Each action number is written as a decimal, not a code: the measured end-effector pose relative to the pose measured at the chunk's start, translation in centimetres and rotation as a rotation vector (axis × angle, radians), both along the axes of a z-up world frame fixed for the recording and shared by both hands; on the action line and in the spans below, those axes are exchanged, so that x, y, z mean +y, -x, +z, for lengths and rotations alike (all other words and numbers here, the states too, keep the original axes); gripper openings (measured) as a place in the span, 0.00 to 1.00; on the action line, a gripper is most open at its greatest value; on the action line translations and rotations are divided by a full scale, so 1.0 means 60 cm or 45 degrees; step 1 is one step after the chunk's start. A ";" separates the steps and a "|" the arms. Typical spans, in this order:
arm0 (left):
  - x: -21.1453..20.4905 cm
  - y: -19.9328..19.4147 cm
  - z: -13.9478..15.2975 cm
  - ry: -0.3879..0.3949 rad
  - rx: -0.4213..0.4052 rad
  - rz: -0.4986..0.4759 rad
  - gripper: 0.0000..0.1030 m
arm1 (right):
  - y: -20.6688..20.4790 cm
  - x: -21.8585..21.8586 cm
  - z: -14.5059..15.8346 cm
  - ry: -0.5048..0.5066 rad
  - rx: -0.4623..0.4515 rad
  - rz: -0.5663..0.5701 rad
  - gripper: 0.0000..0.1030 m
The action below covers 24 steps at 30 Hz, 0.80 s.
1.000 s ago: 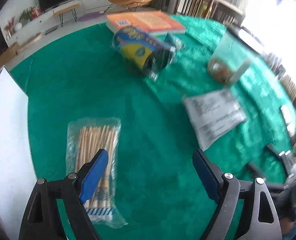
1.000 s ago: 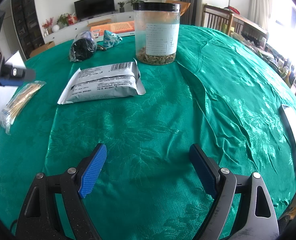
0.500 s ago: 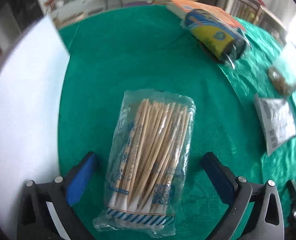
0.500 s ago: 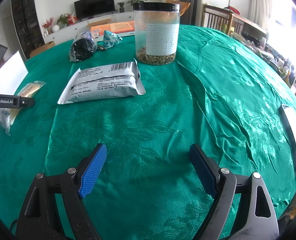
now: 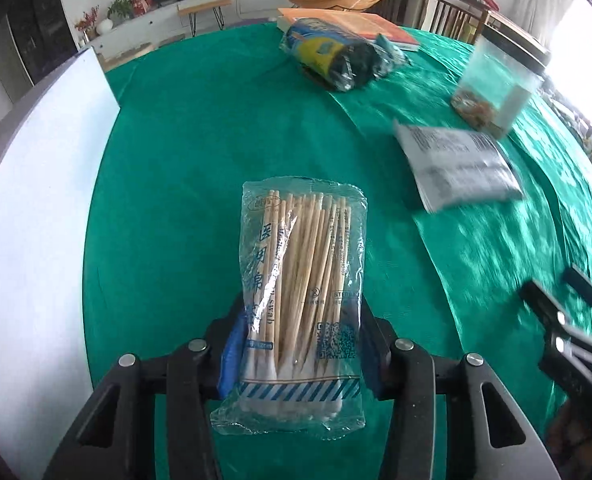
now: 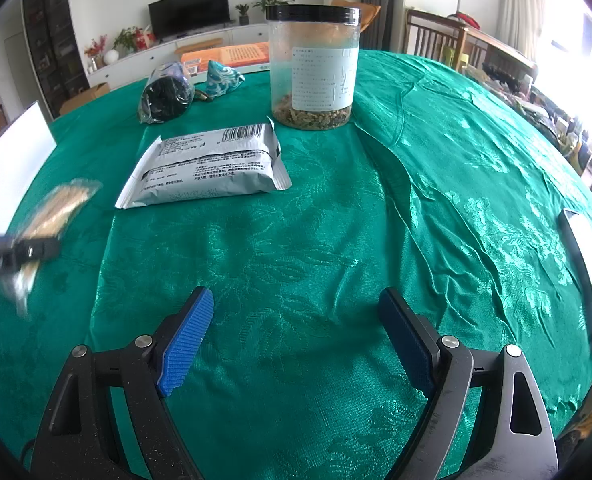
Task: Organize soft objects
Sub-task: 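Grasp the bag of cotton swabs with the left gripper and lift it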
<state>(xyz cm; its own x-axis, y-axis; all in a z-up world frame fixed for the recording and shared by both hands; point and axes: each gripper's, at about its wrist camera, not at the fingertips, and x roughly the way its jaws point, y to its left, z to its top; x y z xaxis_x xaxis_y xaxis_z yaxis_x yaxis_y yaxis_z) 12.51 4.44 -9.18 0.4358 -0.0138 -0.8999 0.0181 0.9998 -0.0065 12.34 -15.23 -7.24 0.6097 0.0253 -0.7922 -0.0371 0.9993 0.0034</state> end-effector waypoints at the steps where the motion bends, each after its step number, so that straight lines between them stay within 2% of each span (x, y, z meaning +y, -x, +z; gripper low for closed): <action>1: -0.008 0.018 -0.001 -0.034 -0.033 0.012 0.48 | 0.000 0.000 0.000 0.000 0.000 0.000 0.85; 3: -0.014 0.034 -0.001 -0.059 -0.089 0.042 0.56 | 0.000 0.000 0.000 0.000 0.000 0.000 0.85; 5: -0.004 0.037 -0.005 -0.098 -0.121 0.090 0.90 | 0.000 0.000 0.000 0.000 0.000 0.000 0.85; 7: 0.015 0.036 -0.014 -0.116 -0.129 0.136 1.00 | 0.000 0.000 0.000 0.000 0.000 0.000 0.85; 10: 0.044 0.045 -0.021 -0.011 -0.168 0.142 1.00 | 0.000 0.000 0.000 0.000 0.000 0.000 0.85; 14: 0.037 0.047 -0.023 -0.016 -0.199 0.134 1.00 | 0.000 0.000 0.000 0.000 0.000 0.000 0.85; 24: 0.036 0.045 -0.025 -0.014 -0.200 0.135 1.00 | 0.000 0.000 0.000 0.000 0.000 0.000 0.85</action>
